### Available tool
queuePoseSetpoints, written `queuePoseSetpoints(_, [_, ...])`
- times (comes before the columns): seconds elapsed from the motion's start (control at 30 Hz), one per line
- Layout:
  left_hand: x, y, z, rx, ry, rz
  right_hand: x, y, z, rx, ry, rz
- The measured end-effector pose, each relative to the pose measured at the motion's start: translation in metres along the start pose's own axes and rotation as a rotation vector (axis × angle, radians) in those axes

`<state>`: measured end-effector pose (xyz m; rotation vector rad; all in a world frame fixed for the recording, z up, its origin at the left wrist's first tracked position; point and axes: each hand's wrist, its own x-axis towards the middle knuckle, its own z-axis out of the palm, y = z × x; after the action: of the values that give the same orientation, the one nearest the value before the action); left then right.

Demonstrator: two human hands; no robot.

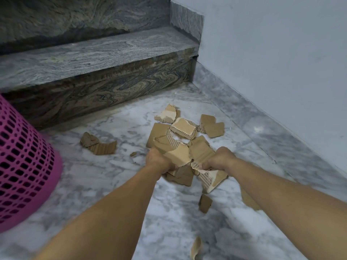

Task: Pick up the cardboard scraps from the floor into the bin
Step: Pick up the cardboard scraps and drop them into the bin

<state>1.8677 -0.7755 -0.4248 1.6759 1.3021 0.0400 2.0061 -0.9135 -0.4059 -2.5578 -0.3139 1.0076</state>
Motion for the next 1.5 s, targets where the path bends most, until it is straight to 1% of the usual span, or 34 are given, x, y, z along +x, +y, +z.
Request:
queuePoseSetpoints(0.17, [0.003,0.000,-0.012,-0.020,0.017,-0.010,-0.001,-0.008,0.003,0.005,-0.016,-0.030])
queuePoseSetpoints(0.23, [0.007,0.000,-0.024,0.016,0.006,-0.024,0.001,-0.012,0.003,-0.010,-0.026,-0.075])
queuePoseSetpoints(0.3, [0.013,0.000,-0.041,-0.011,-0.009,-0.040,0.005,-0.018,0.001,0.023,-0.066,-0.137])
queuePoseSetpoints(0.37, [0.020,0.001,-0.062,-0.004,-0.003,-0.042,0.012,-0.029,-0.006,0.023,-0.058,-0.194])
queuePoseSetpoints(0.5, [0.045,-0.007,-0.103,0.043,0.047,-0.051,0.024,-0.055,-0.022,-0.156,0.003,-0.283])
queuePoseSetpoints(0.6, [0.062,-0.015,-0.124,0.098,0.107,-0.069,0.033,-0.071,-0.033,-0.264,0.042,-0.263])
queuePoseSetpoints(0.67, [0.072,-0.021,-0.138,0.156,0.113,-0.108,0.051,-0.077,-0.037,-0.435,0.103,-0.232])
queuePoseSetpoints(0.7, [0.100,-0.040,-0.144,0.185,0.132,-0.141,0.059,-0.079,-0.039,-0.523,0.127,-0.222])
queuePoseSetpoints(0.77, [0.152,-0.072,-0.148,0.215,0.167,-0.209,0.077,-0.082,-0.042,-0.584,0.080,-0.211])
queuePoseSetpoints(0.83, [0.191,-0.104,-0.149,0.231,0.187,-0.188,0.073,-0.086,-0.046,-0.575,0.011,-0.235])
queuePoseSetpoints(0.87, [0.185,-0.100,-0.152,0.241,0.159,-0.183,0.074,-0.088,-0.048,-0.556,-0.022,-0.238])
queuePoseSetpoints(0.93, [0.120,-0.058,-0.154,0.319,0.147,-0.182,0.075,-0.090,-0.047,-0.498,-0.077,-0.204])
queuePoseSetpoints(1.0, [0.097,-0.039,-0.152,0.371,0.142,-0.169,0.077,-0.093,-0.041,-0.539,-0.083,-0.192])
queuePoseSetpoints(1.07, [0.093,-0.030,-0.148,0.347,0.169,-0.147,0.077,-0.094,-0.034,-0.577,-0.046,-0.230])
queuePoseSetpoints(1.17, [0.093,-0.027,-0.140,0.192,0.164,-0.065,0.064,-0.097,-0.022,-0.606,0.032,-0.258])
queuePoseSetpoints(1.27, [0.085,-0.023,-0.129,0.077,0.119,-0.034,0.053,-0.094,-0.008,-0.607,0.023,-0.267])
queuePoseSetpoints(1.37, [0.071,-0.014,-0.117,0.040,0.104,0.023,0.047,-0.092,0.003,-0.461,0.036,-0.322])
queuePoseSetpoints(1.47, [0.059,-0.007,-0.105,0.010,0.064,0.012,0.040,-0.091,0.007,-0.347,0.077,-0.411])
queuePoseSetpoints(1.5, [0.056,-0.005,-0.102,0.017,0.054,0.013,0.036,-0.091,0.007,-0.314,0.076,-0.405])
